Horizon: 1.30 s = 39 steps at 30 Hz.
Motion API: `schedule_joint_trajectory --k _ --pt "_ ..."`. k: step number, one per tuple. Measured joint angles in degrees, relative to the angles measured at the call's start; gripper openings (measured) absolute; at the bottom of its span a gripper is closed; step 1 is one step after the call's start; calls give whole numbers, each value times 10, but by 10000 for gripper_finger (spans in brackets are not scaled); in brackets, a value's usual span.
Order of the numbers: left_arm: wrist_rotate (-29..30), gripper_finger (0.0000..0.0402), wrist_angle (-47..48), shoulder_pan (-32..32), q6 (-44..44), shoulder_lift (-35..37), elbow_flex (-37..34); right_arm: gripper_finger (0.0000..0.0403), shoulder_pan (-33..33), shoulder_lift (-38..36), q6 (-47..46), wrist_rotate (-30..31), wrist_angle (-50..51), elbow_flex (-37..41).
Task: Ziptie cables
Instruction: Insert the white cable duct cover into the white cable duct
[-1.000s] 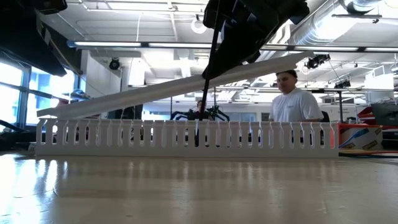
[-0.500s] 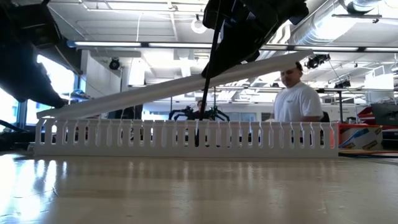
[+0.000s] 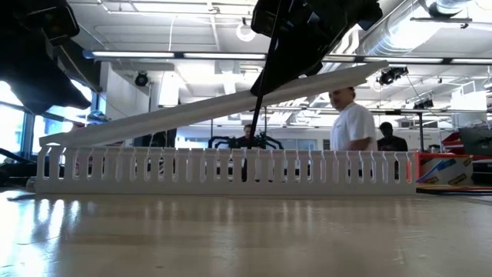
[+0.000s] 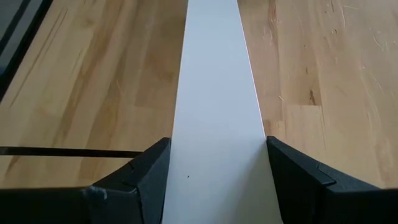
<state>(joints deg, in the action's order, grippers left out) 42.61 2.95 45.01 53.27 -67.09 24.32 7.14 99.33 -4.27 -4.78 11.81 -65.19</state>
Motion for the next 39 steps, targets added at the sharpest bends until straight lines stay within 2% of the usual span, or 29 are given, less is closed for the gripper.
schedule_joint_trajectory --k 16,29,39 --pt "7 0 20 0 18 0 -1 205 11 0 27 1 -2 0" --pt "4 0 -78 0 32 0 -59 205 13 0 28 0 -1 0" --pt "2 0 -108 0 36 -45 -62 205 13 1 28 0 5 3"
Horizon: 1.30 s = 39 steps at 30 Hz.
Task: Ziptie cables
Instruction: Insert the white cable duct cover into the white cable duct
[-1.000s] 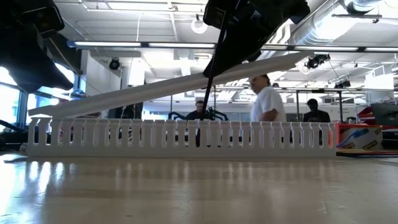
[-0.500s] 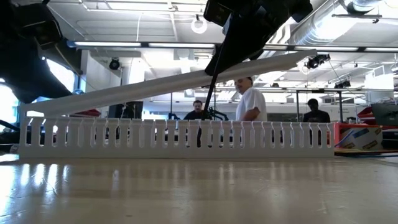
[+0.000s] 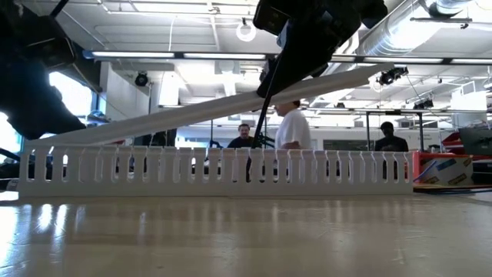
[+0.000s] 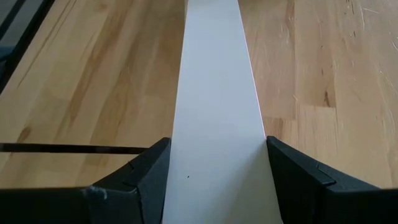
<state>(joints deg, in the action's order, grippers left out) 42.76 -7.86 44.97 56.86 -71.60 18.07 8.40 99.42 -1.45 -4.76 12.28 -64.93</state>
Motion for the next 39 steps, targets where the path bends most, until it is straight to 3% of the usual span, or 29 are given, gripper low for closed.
schedule_joint_trajectory --k 15,39 --pt "-4 0 4 0 -30 44 0 205 -1 0 3 0 5 -19" --pt "-3 0 -2 0 -30 33 0 205 0 0 2 -16 16 -18"
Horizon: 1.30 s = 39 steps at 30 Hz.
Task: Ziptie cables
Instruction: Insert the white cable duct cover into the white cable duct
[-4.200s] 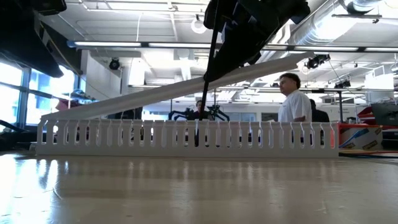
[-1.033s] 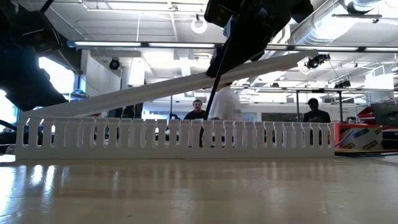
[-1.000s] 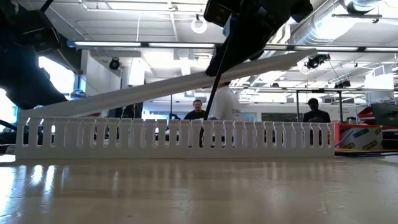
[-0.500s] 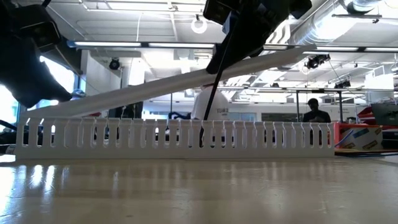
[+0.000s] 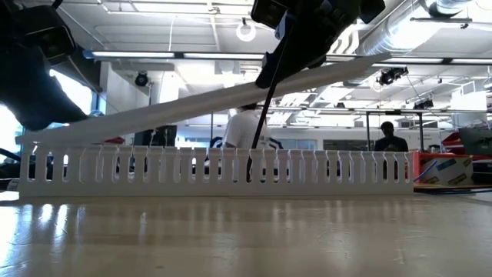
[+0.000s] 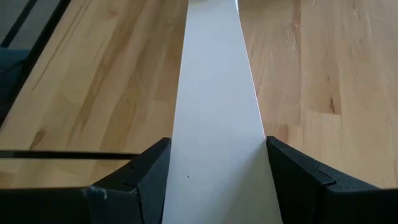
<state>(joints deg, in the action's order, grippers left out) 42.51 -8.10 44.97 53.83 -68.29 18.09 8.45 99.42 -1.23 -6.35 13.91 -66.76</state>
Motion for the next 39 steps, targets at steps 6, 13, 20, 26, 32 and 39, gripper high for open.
schedule_joint_trajectory --k 6,13,20,26,32,39 --pt "0 0 -1 0 0 0 0 205 8 0 2 2 2 1" --pt "7 0 -18 0 -20 0 0 205 14 0 24 22 -7 1" --pt "15 0 -29 0 -31 1 0 205 15 0 28 48 -6 1" --pt "14 0 -30 0 -30 1 0 205 15 0 24 46 2 1" --pt "14 0 -35 0 -30 1 0 205 15 6 23 44 -3 1" --pt "11 0 -37 0 -30 1 0 205 15 6 26 35 -15 1"
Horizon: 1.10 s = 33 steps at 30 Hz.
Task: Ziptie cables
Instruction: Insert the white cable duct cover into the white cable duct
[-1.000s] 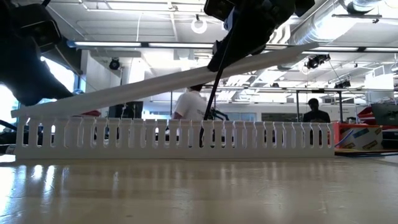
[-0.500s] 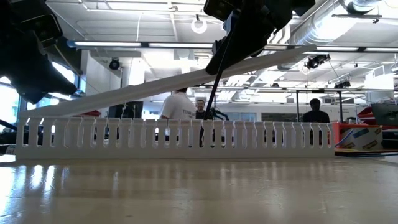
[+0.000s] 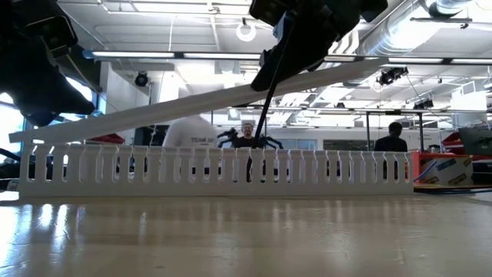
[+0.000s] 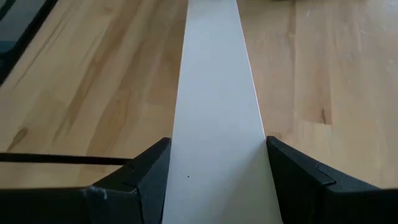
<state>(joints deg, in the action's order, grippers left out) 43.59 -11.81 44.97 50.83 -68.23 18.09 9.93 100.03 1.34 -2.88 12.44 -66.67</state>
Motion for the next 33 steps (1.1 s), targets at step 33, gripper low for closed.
schedule_joint_trajectory --k 33 --pt "3 0 0 0 0 0 0 205 0 0 12 39 11 0"
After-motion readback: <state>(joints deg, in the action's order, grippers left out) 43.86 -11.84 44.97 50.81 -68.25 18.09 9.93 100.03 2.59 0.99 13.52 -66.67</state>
